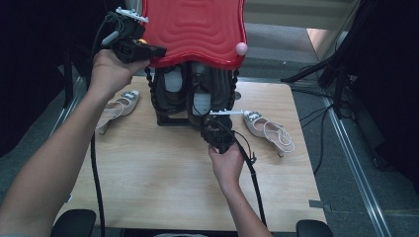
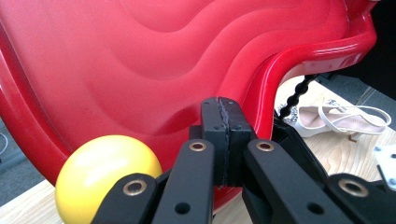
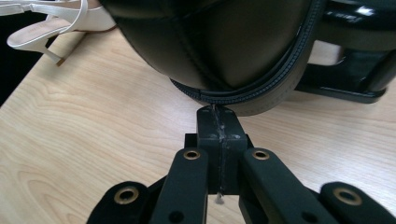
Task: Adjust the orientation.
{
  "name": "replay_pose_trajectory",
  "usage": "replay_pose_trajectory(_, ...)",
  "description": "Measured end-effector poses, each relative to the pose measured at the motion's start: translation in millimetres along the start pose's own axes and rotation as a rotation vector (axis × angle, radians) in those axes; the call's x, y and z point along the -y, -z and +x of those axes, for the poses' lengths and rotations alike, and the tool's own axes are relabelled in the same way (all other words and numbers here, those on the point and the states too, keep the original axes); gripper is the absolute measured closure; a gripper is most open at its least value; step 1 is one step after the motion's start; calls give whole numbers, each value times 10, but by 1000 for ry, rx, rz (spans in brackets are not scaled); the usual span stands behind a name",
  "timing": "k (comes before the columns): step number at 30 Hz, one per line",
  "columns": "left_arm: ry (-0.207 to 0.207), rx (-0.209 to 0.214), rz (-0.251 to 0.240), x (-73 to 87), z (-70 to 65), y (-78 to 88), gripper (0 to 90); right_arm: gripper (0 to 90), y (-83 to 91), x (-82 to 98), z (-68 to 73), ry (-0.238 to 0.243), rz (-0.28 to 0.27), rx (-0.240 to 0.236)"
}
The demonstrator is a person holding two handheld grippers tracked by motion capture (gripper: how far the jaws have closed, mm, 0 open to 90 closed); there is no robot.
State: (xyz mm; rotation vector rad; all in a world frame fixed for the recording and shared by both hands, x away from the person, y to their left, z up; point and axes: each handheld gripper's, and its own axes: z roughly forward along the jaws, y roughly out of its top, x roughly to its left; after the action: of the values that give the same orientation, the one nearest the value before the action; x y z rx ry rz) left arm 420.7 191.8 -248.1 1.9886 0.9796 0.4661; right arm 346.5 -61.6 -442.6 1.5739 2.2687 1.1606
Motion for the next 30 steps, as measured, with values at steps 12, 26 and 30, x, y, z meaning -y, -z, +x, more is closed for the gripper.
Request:
replay_pose_trajectory(12, -10, 2, 16, -18, -1, 2, 900, 900, -14, -145, 11, -12, -10, 20)
replay_pose_trajectory(26, -23, -8, 16, -34, -23, -8, 900, 900, -164, -460, -29, -3, 7, 70)
replay_pose_trajectory(30, -29, -6, 21, -40, -20, -8, 900, 900, -122, -473, -49, -12, -13, 76)
